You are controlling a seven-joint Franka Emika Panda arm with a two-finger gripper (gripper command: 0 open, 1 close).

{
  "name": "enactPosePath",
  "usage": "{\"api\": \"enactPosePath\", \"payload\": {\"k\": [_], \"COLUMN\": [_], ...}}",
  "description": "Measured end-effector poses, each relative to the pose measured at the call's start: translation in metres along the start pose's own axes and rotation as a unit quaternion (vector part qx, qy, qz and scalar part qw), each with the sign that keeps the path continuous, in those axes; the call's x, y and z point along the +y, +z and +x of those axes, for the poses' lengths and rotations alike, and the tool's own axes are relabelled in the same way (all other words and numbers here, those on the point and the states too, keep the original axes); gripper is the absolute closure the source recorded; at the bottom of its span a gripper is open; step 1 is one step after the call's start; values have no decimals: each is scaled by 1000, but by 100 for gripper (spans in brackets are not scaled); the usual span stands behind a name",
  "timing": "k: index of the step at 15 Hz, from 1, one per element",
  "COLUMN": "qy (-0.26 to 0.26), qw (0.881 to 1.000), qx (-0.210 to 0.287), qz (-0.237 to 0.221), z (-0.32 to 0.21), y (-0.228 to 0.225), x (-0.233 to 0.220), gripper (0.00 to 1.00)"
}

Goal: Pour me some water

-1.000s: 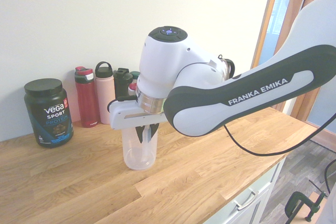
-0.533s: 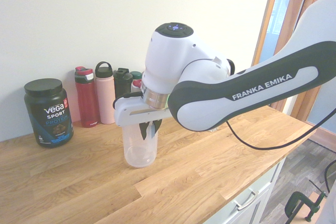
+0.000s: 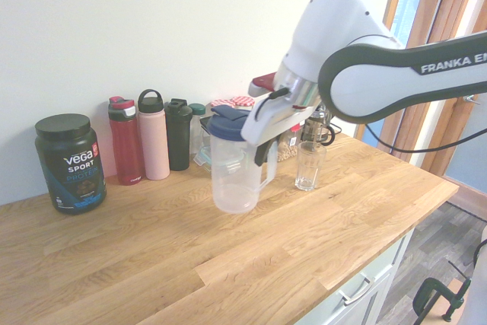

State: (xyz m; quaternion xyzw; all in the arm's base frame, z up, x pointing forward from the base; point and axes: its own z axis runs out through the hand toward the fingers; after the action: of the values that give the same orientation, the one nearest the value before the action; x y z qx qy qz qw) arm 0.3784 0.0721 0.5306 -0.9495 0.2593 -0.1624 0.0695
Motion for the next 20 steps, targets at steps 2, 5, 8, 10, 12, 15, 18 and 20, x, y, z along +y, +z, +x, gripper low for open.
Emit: {"api": "enactPosePath", "payload": {"k": [2,5,8,10,12,15,18,20], "qy": [-24,-30,-22,-14,-2,17,25,32], "qw": [999,999,999,999,999,999,999,999], "qx": [-19,-30,-39,-43,-46,-46,-45,-42], "qz": [8,9,7,1,-2,-3,-4,-12], "z": [7,20,21,19,20,25,30,42], "y": [-16,-35,-42,-47,-52,-57,-61,-66], "x": [34,89,136,163,189,230,265,281], "gripper": [100,100,100,100,100,100,100,100]}}
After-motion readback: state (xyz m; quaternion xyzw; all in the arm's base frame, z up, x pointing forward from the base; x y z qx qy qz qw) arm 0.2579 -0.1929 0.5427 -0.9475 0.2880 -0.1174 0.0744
